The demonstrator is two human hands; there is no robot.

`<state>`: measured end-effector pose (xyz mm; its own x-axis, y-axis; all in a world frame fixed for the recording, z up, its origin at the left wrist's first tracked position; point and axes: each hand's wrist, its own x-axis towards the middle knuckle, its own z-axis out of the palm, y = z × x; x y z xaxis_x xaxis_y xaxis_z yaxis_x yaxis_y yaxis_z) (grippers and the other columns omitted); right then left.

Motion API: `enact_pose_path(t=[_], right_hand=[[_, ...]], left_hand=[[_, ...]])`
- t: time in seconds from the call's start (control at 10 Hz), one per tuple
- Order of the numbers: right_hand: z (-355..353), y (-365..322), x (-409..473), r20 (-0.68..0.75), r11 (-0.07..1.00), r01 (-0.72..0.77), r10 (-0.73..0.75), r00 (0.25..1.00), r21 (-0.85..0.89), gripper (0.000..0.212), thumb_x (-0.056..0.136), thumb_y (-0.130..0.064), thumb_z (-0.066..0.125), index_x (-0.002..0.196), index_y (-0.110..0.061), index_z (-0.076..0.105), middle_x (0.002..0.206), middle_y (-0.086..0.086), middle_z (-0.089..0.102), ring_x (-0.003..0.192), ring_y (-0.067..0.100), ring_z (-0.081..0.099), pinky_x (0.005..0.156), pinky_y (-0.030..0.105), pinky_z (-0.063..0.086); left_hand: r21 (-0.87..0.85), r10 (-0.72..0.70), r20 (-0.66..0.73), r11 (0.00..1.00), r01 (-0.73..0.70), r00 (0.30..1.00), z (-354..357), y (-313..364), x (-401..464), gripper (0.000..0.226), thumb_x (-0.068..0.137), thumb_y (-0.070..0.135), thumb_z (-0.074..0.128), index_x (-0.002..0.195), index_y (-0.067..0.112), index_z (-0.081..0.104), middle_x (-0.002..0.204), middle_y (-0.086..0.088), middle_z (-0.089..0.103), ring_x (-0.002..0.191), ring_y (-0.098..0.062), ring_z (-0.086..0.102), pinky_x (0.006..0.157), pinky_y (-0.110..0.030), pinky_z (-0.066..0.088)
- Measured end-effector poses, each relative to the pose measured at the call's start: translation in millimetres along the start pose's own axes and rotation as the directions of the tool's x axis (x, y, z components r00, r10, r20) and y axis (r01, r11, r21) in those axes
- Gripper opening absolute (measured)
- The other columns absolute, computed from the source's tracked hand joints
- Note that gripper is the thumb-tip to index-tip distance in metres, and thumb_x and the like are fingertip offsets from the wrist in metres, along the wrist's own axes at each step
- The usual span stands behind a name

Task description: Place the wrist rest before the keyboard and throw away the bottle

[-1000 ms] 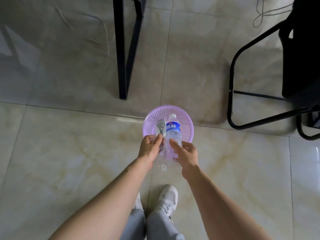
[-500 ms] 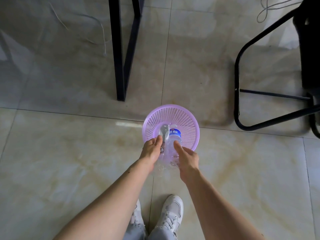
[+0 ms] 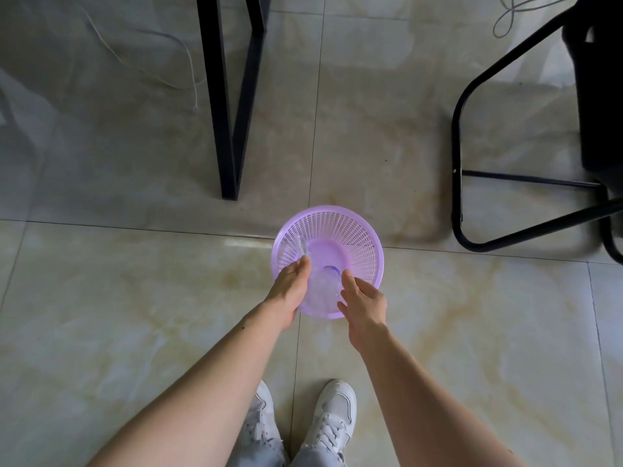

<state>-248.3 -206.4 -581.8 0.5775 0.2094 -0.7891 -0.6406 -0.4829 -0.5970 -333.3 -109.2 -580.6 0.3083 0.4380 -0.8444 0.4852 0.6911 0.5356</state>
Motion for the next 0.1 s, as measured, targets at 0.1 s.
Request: enact_pose_path(t=[0.1], right_hand=[[-3.4, -6.3, -6.5, 0.0, 0.999, 0.04, -0.04, 0.999, -0.032, 0.046, 0.077, -0.041, 0.071, 0.07, 0.003, 0.059, 0.065, 0.004, 0.041, 0.064, 0.019, 0.038, 0.067, 0.032, 0.041]], left_hand=[[-0.02, -0.017, 0.016, 1.0, 0.018, 1.0, -3.7, -0.8, 3.0, 0.08, 0.072, 0.072, 0.039, 0.138, 0.027, 0.05, 0.141, -0.001, 0.057, 0.124, -0.022, 0.057, 0.109, -0.045, 0.042]])
